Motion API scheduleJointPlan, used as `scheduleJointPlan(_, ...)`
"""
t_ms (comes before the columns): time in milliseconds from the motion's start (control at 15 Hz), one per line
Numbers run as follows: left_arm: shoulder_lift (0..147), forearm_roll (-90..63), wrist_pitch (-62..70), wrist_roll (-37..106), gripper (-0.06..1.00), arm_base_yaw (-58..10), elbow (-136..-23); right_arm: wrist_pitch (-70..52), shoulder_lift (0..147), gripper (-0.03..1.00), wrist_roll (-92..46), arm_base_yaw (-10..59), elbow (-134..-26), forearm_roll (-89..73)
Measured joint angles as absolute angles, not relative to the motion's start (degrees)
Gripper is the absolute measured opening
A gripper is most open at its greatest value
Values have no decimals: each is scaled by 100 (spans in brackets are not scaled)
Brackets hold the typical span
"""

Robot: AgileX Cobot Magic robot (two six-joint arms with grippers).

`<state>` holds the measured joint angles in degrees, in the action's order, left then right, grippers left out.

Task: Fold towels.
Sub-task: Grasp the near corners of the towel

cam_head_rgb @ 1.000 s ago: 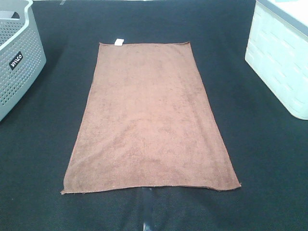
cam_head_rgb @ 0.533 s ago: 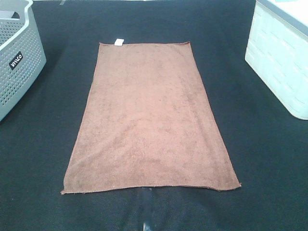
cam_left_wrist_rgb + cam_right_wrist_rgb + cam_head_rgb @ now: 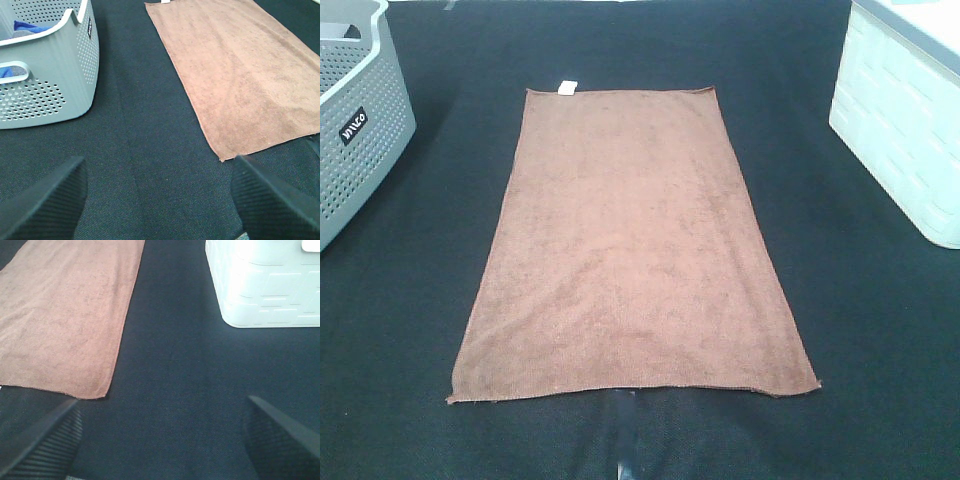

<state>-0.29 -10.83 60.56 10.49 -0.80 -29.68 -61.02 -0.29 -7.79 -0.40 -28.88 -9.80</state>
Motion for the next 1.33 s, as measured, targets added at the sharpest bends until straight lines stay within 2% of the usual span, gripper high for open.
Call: scheduleJointPlan(1333,-29,-1083,6056,1049,76,-80,-2968,-6102,-29,84,-779,-40,-2888,-980)
